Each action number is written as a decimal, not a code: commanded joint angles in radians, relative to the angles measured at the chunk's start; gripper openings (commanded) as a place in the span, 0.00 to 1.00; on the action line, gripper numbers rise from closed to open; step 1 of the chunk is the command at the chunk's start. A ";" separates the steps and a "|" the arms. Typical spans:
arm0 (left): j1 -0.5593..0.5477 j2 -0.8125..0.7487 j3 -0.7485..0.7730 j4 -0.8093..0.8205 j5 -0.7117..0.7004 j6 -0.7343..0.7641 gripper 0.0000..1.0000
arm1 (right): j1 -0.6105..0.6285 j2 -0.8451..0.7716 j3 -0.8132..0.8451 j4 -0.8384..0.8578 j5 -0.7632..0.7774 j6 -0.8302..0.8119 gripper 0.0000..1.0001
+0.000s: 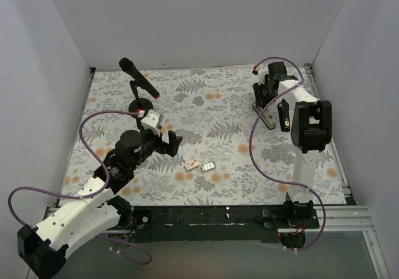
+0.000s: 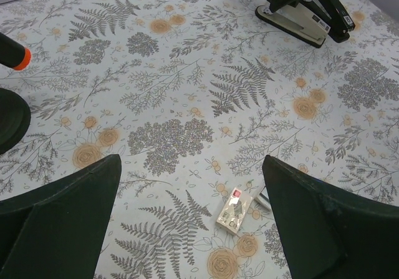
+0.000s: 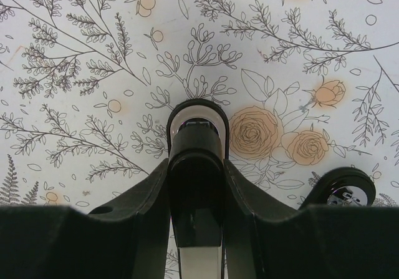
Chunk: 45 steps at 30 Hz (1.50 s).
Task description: Load the staples into the stapler
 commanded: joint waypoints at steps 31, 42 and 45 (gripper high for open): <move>-0.030 0.467 0.131 0.404 0.225 -0.813 0.88 | 0.414 -1.004 -0.812 0.579 -0.294 0.126 0.01; -0.069 0.618 0.175 0.543 0.159 -0.889 0.58 | 0.446 -1.045 -0.874 0.618 -0.303 0.138 0.01; -0.080 0.664 0.205 0.533 0.147 -0.875 0.53 | 0.454 -1.043 -0.879 0.621 -0.299 0.137 0.01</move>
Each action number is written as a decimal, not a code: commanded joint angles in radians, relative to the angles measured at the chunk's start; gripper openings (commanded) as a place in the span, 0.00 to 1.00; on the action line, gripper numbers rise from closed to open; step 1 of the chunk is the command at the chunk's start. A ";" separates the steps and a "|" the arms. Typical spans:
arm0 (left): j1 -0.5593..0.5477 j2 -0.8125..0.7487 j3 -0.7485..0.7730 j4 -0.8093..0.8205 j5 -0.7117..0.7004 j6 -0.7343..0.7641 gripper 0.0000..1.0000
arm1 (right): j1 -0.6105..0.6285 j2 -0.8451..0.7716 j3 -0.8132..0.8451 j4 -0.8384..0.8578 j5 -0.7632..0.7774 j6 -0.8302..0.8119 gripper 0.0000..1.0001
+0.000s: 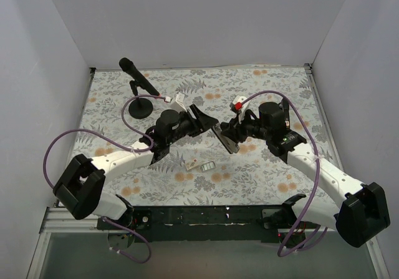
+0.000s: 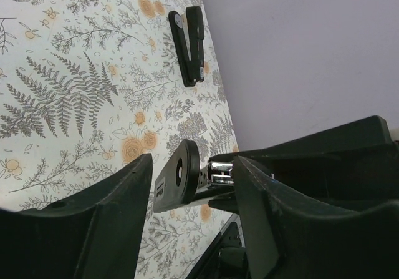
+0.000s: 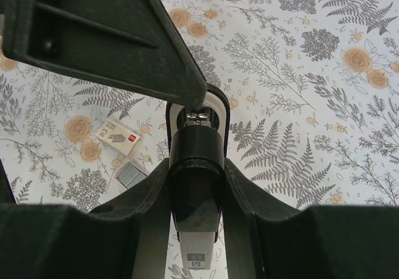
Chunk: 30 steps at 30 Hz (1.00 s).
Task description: Load the staples into the stapler
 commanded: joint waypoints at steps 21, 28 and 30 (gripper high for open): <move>-0.024 0.052 0.041 -0.055 -0.092 0.005 0.00 | 0.035 -0.016 0.003 0.167 0.027 0.012 0.01; 0.015 -0.018 0.013 -0.117 -0.198 0.045 0.00 | 0.036 -0.008 -0.003 0.187 0.018 0.001 0.01; 0.038 -0.035 -0.001 -0.117 -0.195 0.050 0.00 | 0.036 -0.010 -0.008 0.195 0.019 -0.001 0.01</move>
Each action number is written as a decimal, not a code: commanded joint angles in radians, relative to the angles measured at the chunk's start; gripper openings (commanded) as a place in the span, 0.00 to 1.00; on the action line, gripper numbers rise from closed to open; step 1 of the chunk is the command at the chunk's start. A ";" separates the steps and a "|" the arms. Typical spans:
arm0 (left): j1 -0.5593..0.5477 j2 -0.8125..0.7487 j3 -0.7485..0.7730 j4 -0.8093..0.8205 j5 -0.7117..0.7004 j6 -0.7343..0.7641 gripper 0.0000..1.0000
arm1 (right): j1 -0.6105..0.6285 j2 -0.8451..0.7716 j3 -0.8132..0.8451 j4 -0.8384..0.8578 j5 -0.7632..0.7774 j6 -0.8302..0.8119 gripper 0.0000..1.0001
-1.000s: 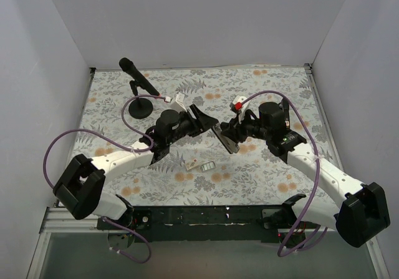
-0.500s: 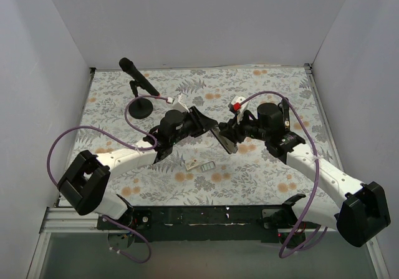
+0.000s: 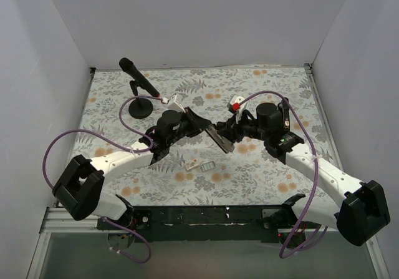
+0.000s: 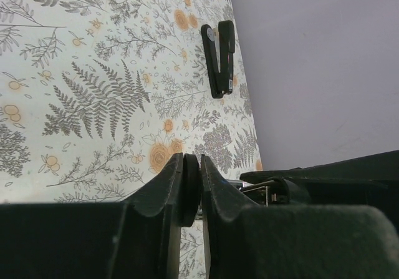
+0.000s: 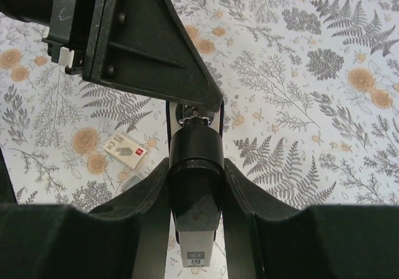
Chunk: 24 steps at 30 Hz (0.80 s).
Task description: Load the staples into the stapler
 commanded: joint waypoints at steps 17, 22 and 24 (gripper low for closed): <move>0.327 -0.218 -0.140 -0.083 0.036 0.017 0.00 | 0.001 0.003 -0.105 0.321 -0.028 -0.014 0.01; 0.413 -0.243 -0.174 -0.071 0.094 -0.014 0.00 | 0.001 0.018 -0.128 0.363 -0.036 -0.014 0.01; 0.445 -0.249 -0.179 -0.074 0.114 -0.015 0.00 | 0.001 0.023 -0.133 0.374 -0.036 -0.015 0.01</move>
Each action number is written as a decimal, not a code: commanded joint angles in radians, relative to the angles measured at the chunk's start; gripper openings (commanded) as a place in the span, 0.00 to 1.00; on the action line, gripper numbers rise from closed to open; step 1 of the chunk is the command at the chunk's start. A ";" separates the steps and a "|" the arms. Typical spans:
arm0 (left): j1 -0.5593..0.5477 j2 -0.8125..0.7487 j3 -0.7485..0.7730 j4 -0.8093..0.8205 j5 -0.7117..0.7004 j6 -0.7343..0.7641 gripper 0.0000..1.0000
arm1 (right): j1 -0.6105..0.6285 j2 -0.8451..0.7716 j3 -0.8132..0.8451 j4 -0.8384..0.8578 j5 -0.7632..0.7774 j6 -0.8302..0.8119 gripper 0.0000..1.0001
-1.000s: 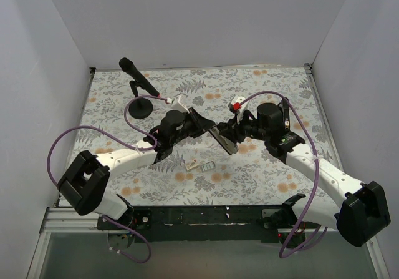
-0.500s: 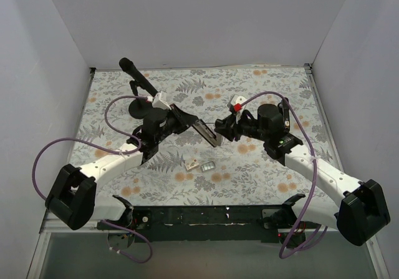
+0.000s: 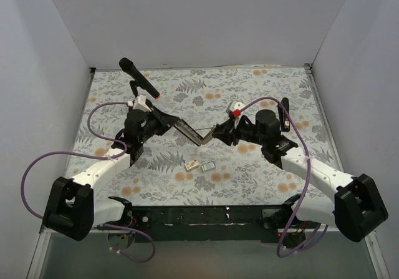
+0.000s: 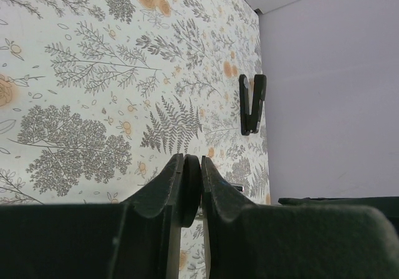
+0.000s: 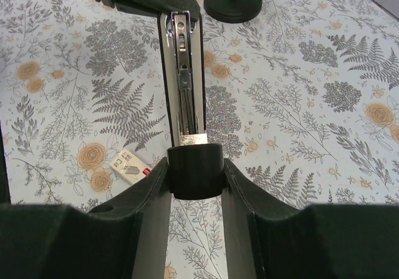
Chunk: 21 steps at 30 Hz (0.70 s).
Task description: Load the staples into the stapler
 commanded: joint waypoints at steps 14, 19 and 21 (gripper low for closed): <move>0.269 -0.055 -0.064 0.033 0.102 -0.079 0.00 | -0.011 0.048 -0.061 0.169 0.032 -0.043 0.01; 0.321 -0.052 -0.082 0.055 0.149 -0.105 0.00 | -0.011 0.071 -0.089 0.210 0.032 -0.048 0.01; 0.342 -0.054 -0.084 0.059 0.171 -0.111 0.00 | -0.011 0.075 -0.098 0.220 0.029 -0.049 0.01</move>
